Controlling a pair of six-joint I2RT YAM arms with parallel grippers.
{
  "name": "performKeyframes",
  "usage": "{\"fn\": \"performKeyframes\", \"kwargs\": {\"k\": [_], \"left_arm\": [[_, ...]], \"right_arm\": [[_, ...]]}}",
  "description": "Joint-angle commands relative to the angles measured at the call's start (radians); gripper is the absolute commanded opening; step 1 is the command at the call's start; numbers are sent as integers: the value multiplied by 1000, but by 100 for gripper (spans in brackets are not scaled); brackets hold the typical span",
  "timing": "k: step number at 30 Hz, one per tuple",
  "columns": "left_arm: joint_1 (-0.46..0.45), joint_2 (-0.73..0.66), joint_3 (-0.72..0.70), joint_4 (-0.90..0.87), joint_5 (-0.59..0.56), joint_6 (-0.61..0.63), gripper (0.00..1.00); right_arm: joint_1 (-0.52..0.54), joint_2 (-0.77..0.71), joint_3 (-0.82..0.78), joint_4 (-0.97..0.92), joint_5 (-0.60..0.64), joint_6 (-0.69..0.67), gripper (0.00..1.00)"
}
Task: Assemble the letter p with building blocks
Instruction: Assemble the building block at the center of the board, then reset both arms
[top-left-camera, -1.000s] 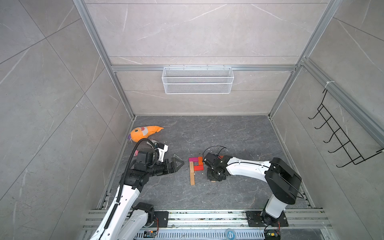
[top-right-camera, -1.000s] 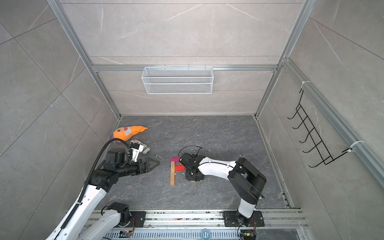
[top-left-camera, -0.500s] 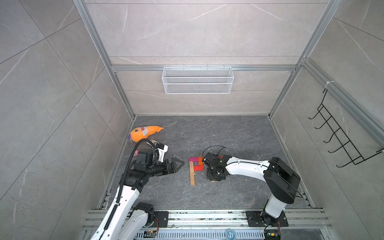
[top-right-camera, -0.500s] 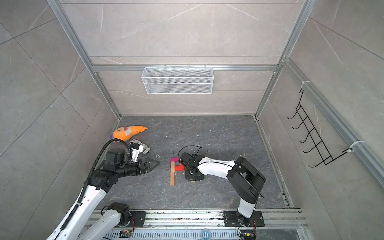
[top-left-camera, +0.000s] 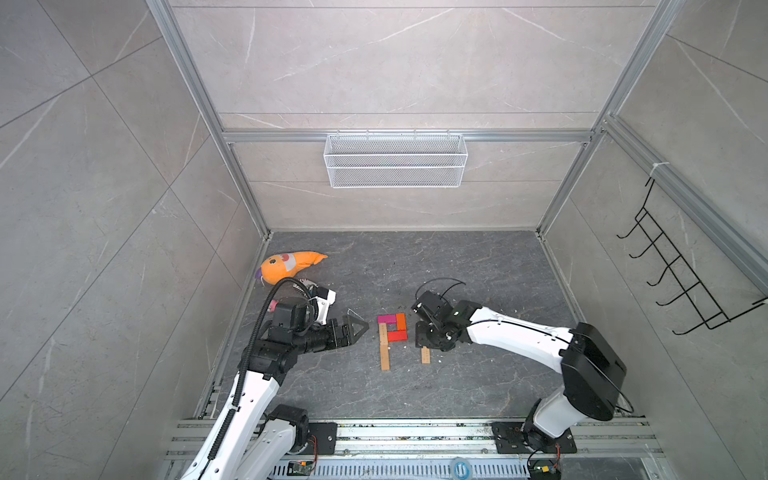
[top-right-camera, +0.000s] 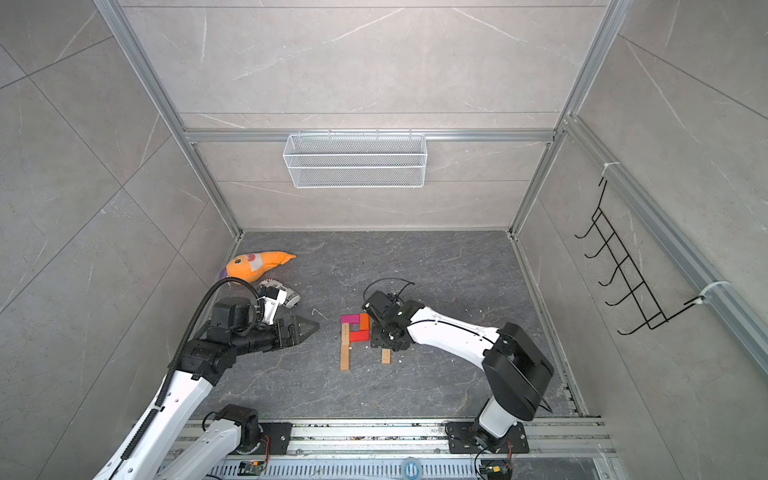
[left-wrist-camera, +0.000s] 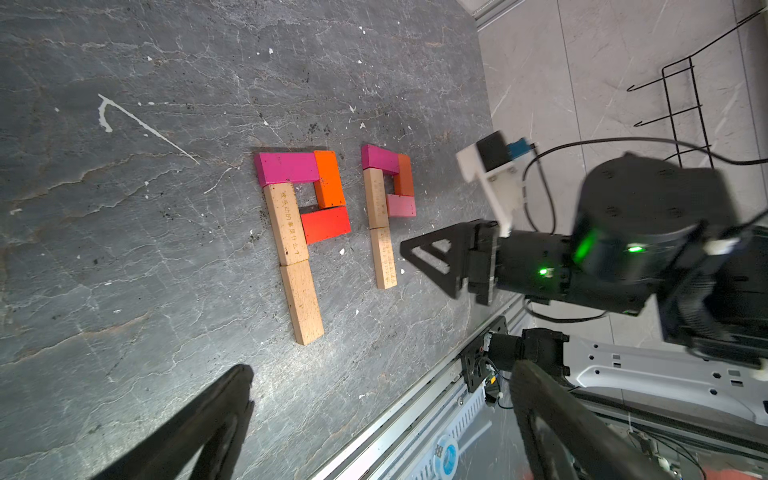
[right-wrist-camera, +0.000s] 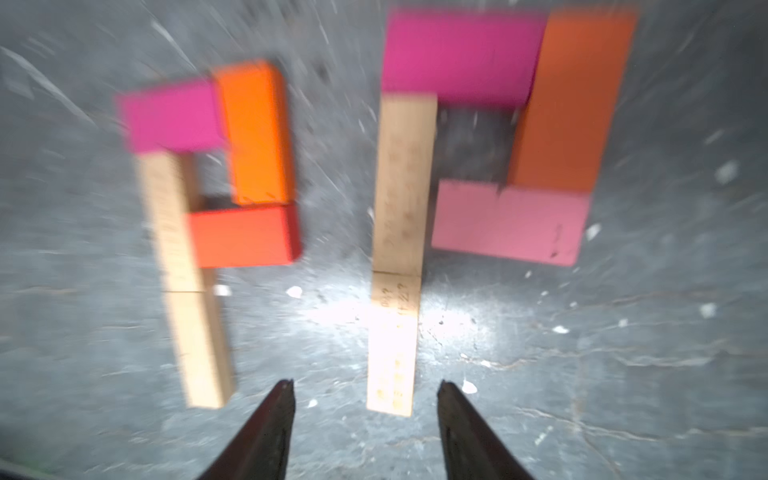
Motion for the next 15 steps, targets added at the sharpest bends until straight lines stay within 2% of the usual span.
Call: {"fn": "performKeyframes", "kwargs": {"k": [1,9,15], "left_arm": [[3,-6,1,0,5,7,100],[3,33,-9,31,34,3,98],[2,44,-36,89,51,-40,97]], "right_arm": [[-65,-84,13,-49,3,-69,63],[-227,-184,-85,15,-77,-180,78],[-293,-234,-190,115,-139,-234,87]]}}
